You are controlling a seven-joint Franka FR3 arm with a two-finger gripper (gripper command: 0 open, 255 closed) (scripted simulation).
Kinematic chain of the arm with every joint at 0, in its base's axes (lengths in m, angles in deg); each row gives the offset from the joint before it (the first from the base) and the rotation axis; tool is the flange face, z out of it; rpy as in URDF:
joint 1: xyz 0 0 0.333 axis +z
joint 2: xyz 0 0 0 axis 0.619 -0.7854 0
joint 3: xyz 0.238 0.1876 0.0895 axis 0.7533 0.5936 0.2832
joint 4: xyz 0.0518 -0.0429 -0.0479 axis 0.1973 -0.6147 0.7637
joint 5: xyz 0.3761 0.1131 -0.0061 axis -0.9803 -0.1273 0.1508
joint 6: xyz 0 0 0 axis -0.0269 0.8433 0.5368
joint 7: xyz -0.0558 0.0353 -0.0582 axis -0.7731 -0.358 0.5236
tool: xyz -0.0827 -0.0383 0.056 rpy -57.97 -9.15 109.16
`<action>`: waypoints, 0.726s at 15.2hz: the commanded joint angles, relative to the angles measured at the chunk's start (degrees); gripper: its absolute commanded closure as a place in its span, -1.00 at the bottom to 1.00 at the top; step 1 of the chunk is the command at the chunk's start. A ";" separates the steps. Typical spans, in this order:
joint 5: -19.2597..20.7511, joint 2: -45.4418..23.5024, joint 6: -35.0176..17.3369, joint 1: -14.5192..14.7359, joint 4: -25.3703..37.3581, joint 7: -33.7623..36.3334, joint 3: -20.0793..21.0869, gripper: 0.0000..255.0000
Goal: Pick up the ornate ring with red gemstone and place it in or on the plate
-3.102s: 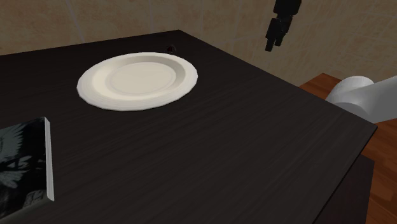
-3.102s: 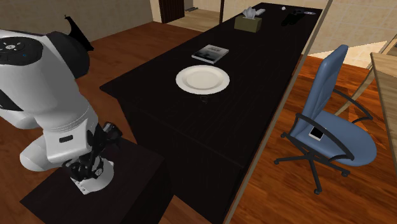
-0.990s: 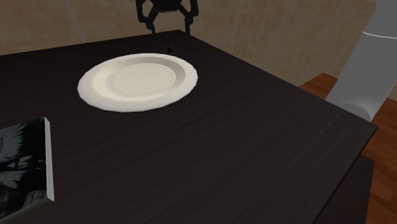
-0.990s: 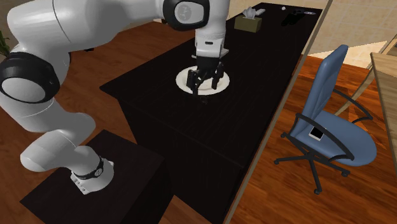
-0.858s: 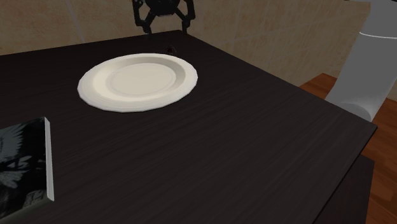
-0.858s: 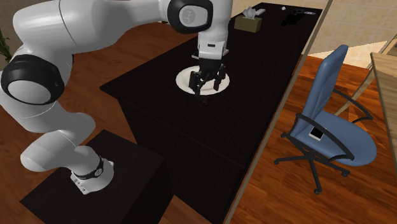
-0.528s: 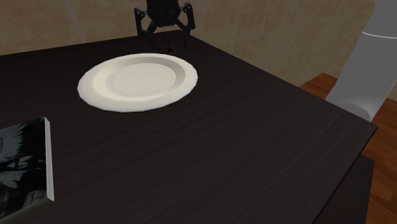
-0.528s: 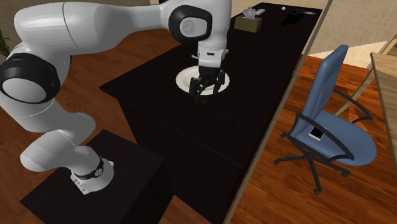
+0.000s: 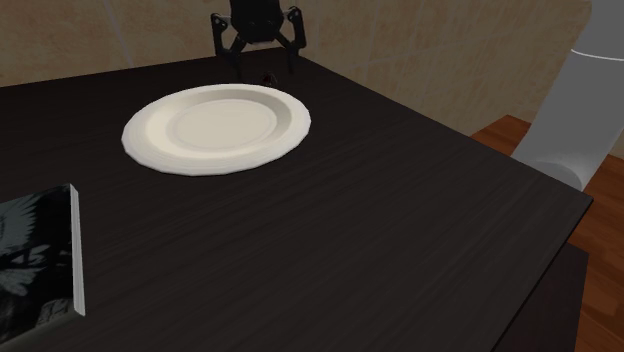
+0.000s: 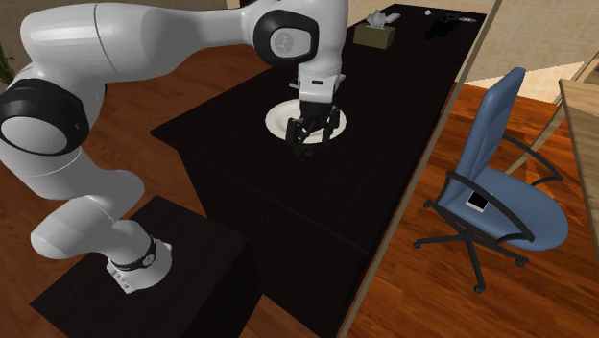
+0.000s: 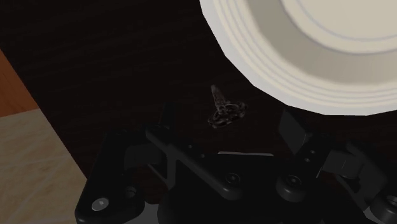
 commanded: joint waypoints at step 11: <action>0.11 -0.53 0.70 0.10 0.48 0.08 0.02 1.00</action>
